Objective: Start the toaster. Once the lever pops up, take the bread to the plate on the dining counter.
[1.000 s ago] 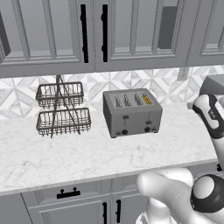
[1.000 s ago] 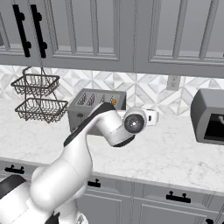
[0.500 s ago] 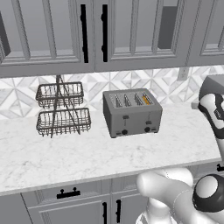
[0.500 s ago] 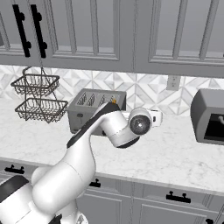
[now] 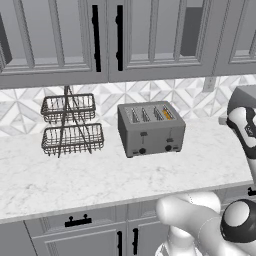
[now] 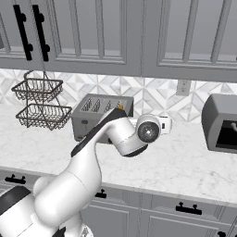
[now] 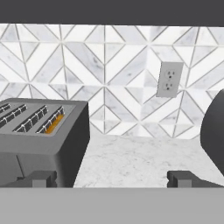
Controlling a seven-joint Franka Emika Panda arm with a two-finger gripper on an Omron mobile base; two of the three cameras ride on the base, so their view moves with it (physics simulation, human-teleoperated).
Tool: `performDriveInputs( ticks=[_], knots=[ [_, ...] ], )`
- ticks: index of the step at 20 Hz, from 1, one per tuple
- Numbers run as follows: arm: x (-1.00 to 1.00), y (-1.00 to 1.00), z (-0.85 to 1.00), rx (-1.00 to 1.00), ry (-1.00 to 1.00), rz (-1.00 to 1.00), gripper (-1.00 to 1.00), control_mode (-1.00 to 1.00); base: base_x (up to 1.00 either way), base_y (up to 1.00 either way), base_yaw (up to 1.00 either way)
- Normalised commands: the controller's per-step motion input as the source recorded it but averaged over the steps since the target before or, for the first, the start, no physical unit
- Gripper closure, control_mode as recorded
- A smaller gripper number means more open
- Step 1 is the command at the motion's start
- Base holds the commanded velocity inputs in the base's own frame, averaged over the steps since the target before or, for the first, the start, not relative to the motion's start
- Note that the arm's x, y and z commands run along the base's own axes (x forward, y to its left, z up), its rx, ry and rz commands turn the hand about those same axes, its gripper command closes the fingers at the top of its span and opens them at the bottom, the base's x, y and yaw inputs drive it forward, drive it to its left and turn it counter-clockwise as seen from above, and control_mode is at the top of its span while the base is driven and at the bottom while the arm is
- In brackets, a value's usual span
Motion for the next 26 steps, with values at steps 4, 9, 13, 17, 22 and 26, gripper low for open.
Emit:
performDriveInputs(
  ticks=[4,9,13,17,22,26],
  knots=[
    [0.00,0.00,0.00,0.00,0.00,0.00,-1.00,-1.00,0.00,0.00,0.00],
    [0.00,0.00,0.00,0.00,0.00,0.00,-1.00,-1.00,0.00,0.00,0.00],
    [0.00,0.00,0.00,0.00,0.00,0.00,-1.00,-1.00,0.00,0.00,0.00],
    [0.00,0.00,0.00,0.00,0.00,0.00,-1.00,-1.00,0.00,0.00,0.00],
    [0.00,0.00,0.00,0.00,0.00,0.00,-1.00,-1.00,0.00,0.00,0.00],
    [0.00,0.00,0.00,0.00,0.00,0.00,-1.00,-1.00,0.00,0.00,0.00]
  ],
)
